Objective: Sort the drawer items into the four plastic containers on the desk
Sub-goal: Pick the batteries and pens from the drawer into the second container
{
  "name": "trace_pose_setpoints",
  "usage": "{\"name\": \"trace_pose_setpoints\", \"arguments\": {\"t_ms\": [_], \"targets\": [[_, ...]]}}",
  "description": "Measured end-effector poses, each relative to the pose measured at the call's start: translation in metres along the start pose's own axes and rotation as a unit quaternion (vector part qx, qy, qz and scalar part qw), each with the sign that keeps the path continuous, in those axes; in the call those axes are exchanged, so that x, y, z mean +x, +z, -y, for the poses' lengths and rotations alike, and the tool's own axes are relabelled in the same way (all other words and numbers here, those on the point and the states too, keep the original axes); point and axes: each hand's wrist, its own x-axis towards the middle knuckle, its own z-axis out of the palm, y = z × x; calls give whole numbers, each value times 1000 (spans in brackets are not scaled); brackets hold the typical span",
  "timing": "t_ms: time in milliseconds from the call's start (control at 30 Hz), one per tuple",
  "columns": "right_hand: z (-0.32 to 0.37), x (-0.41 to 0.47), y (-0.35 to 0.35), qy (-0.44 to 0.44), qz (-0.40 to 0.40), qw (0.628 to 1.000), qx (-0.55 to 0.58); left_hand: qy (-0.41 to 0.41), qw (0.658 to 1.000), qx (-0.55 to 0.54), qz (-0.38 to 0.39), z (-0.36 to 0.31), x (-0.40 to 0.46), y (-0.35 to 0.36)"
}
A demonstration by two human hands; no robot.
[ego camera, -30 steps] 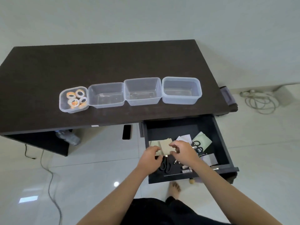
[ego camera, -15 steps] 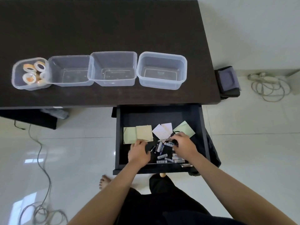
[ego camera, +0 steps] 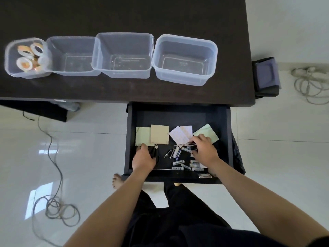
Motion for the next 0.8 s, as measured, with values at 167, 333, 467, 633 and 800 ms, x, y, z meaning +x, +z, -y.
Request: {"name": "trace_pose_setpoints", "arguments": {"t_ms": [167,333,467,633,800], "targets": [[-3,-1,3,-2,-2,1000,15,77,997,6,21,3,3,6],[-4,-5,6,-2,-66,998,-7,157,987,17,-34,-11,-2,10],[-9,-3,4,58,-98,993,9,211,976,-1,51,-37,-6,23],[-13,-11,6,-31,-36,999,-14,226,968,82,74,-54,-4,44],[-3,-16,10,-27,65,991,-113,208,969,82,107,-53,-1,52]]}}
